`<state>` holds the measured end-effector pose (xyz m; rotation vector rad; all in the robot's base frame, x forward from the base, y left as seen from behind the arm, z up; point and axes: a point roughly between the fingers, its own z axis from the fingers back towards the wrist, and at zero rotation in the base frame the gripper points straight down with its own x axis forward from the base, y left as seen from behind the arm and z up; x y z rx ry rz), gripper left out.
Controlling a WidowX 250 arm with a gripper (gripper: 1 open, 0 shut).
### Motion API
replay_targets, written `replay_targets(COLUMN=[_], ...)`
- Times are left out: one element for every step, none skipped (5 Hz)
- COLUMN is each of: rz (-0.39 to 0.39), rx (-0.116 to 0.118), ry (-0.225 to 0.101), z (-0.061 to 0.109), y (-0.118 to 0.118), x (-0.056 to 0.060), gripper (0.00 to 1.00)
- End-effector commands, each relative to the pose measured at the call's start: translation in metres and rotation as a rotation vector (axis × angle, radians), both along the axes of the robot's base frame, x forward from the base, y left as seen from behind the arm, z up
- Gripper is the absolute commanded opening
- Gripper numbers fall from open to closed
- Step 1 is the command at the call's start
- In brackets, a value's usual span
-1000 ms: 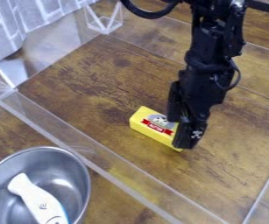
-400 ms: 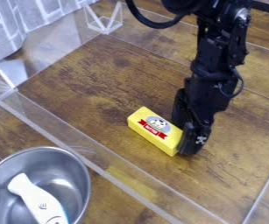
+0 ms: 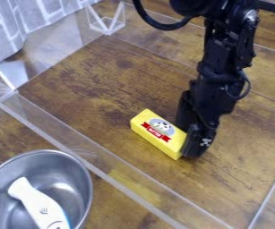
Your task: Move the yellow butter to the left side of the table
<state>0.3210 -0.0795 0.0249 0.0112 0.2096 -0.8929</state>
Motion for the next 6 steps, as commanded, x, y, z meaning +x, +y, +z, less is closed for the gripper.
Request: replay_targets(rz=[0.023,0.026,0.028,0.029,0.031,0.032], rx=[-0.012,-0.013,-0.015,-0.016,-0.017,-0.018], ry=[-0.021,-0.017,-0.013,-0.009,-0.005,-0.002], z=[0.003,0.0,-0.004,-0.006,-0.008,-0.01], y=[0.008,0.01,0.011,0.012,0.014,0.016], x=[0.007,0.008,0.009,0.011,0.012,0.014], gripper=[1.0,1.0,1.0,1.0,1.0,1.0])
